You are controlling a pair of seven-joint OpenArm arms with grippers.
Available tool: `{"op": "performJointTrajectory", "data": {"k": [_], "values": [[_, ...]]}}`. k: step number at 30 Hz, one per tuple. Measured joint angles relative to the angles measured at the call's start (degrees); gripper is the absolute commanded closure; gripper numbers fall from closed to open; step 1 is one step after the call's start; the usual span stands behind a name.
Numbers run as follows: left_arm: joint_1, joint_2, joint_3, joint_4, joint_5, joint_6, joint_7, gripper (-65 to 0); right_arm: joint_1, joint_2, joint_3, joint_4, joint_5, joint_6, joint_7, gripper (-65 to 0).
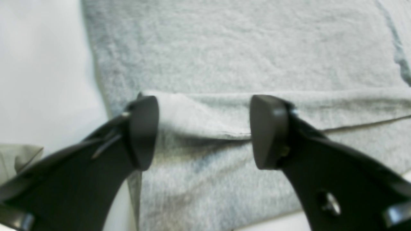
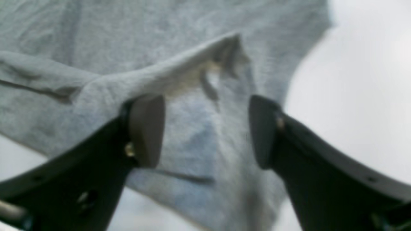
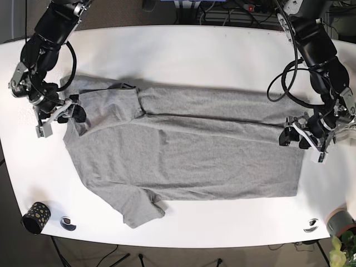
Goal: Fold the T-shirt properly
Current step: 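Lay the shoulder edge down with both grippers and release it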
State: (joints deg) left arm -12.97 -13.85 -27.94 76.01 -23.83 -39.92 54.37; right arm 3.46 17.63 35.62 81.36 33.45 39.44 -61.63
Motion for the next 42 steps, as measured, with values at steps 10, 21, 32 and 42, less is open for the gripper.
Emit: {"op": "performJointTrajectory", "data": {"k": [10, 21, 32, 42], "values": [[11.39, -3.69, 0.24, 8.17, 0.20, 0.02, -5.86, -39.9, -8.46, 2.05, 0.66, 7.21, 0.07, -0.20, 0.04, -43.0], [18.49, -4.92, 0.15, 7.76, 2.89, 0.00, -20.06, -39.7, -11.78, 1.73, 1.38, 7.08, -8.44, 0.04, 6.16, -43.0], [13.79, -4.79, 0.42, -2.84, 8.94, 0.02, -25.16, -39.7, -11.15, -0.37, 1.25, 3.26, -13.77, 0.24, 9.09, -43.0], [12.07, -5.51, 1.49, -9.73, 7.93, 0.04, -27.02, -36.8, -10.95, -1.73, 1.36, -1.20, -13.40, 0.26, 16.22, -42.6]]}}
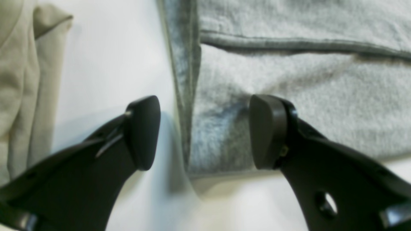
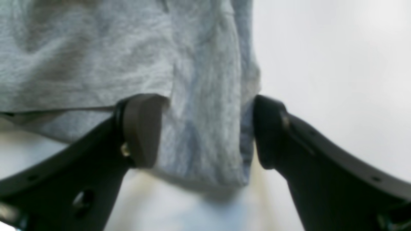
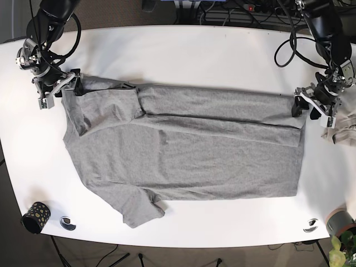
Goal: Fold the T-shirt properly
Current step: 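Lay the shoulder edge down with both grippers and release it, then move both grippers along the shirt sides toward the hem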
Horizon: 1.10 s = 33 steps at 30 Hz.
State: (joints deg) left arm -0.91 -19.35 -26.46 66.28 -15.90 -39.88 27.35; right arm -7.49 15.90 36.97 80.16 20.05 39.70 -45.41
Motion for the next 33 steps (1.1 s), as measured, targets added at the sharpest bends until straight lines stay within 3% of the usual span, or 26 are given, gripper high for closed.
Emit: {"op": "performJointTrajectory", "data": {"k": [3, 7, 10, 12, 17, 23, 29, 33], "values": [[-0.96, -0.42, 2.67, -1.40, -0.31, 0.20, -0.46, -23.7, 0.02, 0.11, 0.11, -0.79, 0.72, 0.24, 0.46, -36.1], [-0.63, -0.81, 3.76, -2.01, -0.85, 0.11, -1.33, -0.4, 0.13, 0.13, 0.22, -0.90, 0.70, 0.17, 0.35, -17.4], [-0.39, -1.01, 3.76, -2.01, -1.11, 0.11, -1.31, -0.4, 0.11, 0.11, 0.15, -1.01, 0.79, 0.20, 0.24, -3.6], [0.20, -0.96, 3.74, -1.49, -1.11, 0.15, -1.14, -0.4, 0.11, -0.11, 0.11, -0.96, 0.98, 0.22, 0.15, 0.0], [4.20, -0.33, 1.97, 3.74, -0.68, -0.04, 0.63, -0.3, -0.61, -0.22, 0.07, 1.14, 0.68, 0.20, -1.40, -0.2], [8.59, -0.42, 0.98, 10.99, -0.20, -0.02, 6.97, -0.3, -6.10, -0.50, 0.07, 7.89, -0.35, 0.22, -2.71, 0.0], [16.68, -0.09, -3.34, 17.29, -0.42, -0.50, 7.58, -0.3, -12.00, -0.90, 0.15, 15.43, -0.13, 0.24, -6.10, 0.0], [20.55, -0.35, -4.90, 19.39, 0.02, -0.24, 7.76, -0.3, -16.11, -2.71, 0.68, 19.76, 0.24, 0.44, -6.29, 0.0]]}}
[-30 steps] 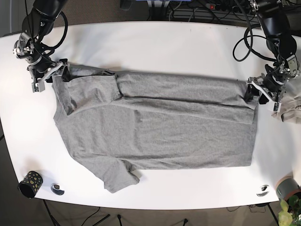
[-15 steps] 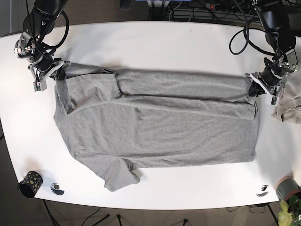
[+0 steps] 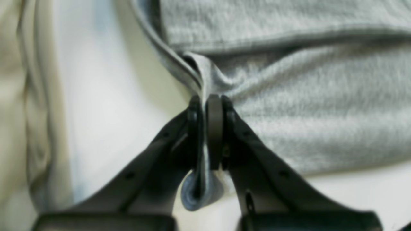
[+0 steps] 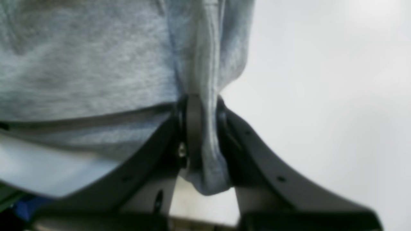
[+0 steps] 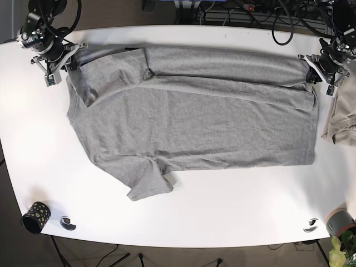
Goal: Fold the T-shirt properly
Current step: 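Move both grippers along the shirt sides toward the hem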
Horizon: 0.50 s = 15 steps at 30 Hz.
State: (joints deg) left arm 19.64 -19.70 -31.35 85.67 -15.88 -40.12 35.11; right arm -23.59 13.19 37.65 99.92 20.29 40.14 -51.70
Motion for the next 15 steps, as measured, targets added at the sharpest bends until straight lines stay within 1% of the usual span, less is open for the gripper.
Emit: {"op": "performJointTrajectory", "data": {"k": [3, 5, 6, 8, 9, 10, 11, 12, 14, 15], "values": [[2.36, 0.09, -1.27, 1.86, -0.13, 0.00, -0.02, -0.7, -2.43, -0.33, 0.22, 1.42, -0.11, -0.04, 0.02, -0.2], [3.50, 0.17, -1.88, 2.51, -0.42, -0.09, -0.04, -1.1, -3.08, -0.26, 0.24, 1.70, -0.20, -0.04, -0.26, -1.7], [3.63, 0.35, -2.08, 2.51, -0.37, -0.20, 0.07, -1.3, -3.08, -0.44, 0.26, 1.68, -0.39, -0.04, -0.66, -4.6], [3.67, 1.18, -2.82, 2.54, 0.04, -0.22, 0.04, -3.3, -2.95, -1.62, 0.55, 2.01, -0.96, -0.04, -0.68, -13.2], [3.69, 1.25, -2.93, 2.64, 0.02, -0.22, 0.04, -6.4, -2.93, -1.99, 0.55, 2.23, -1.01, -0.07, -0.66, -18.2], [3.69, 1.25, -3.04, 2.93, 0.02, -0.22, 0.04, -11.8, -2.97, -2.21, 0.52, 2.60, -1.01, -0.07, -0.63, -24.9], [3.67, 1.20, -3.17, 3.43, 0.09, -0.20, 0.04, -15.4, -2.97, -2.21, 0.52, 3.13, -0.87, -0.02, -0.68, -28.4], [3.69, 1.14, -3.23, 3.78, 0.24, -0.20, 0.04, -21.0, -2.95, -2.21, 0.52, 3.50, -0.76, -0.04, -0.63, -33.1], [3.69, 1.09, -3.28, 5.09, 0.39, 0.00, 0.07, -30.1, -2.97, -2.05, 0.66, 4.70, -0.83, -0.04, -0.63, -39.2], [3.67, 1.09, -3.30, 5.77, 0.39, 0.00, 0.17, -33.1, -2.97, -1.92, 0.70, 5.31, -1.05, -0.07, -0.68, -40.7]]}}
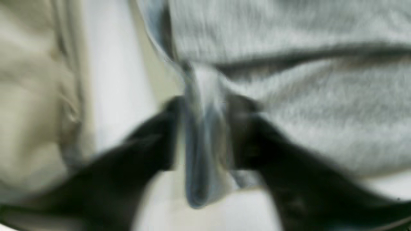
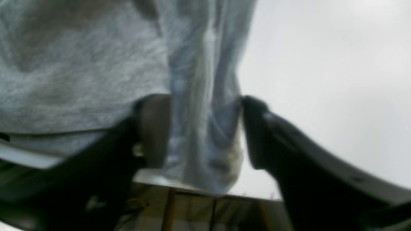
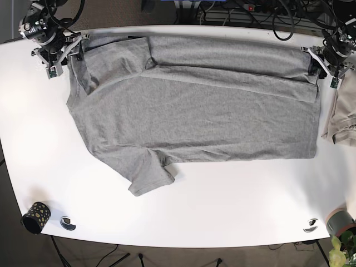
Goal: Fold the T-shirt properly
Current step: 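Move both grippers along the shirt sides toward the hem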
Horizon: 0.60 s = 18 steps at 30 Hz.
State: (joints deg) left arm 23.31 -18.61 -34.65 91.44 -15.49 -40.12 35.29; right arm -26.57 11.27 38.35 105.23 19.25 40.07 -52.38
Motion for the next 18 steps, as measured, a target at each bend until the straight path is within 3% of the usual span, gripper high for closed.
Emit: {"op": "performJointTrajectory", "data": {"k": [7, 12, 18], "values": [[-1.75, 0.22, 0.02, 4.22, -0.17, -0.02, 5.44, -32.6, 0.90, -0.17, 0.04, 2.99, 0.44, 0.00, 0.02, -40.1], [-7.82, 3.43, 0.02, 4.90, 0.17, 0.15, 5.31, -32.5, 5.53, -0.31, -0.31, 2.69, 0.04, 0.00, -0.35, -40.1], [-13.42, 3.78, 0.04, 4.81, 0.83, 0.02, 5.62, -32.6, 12.31, 0.50, -3.30, 0.52, 0.07, 0.00, -0.26, -40.1]]}}
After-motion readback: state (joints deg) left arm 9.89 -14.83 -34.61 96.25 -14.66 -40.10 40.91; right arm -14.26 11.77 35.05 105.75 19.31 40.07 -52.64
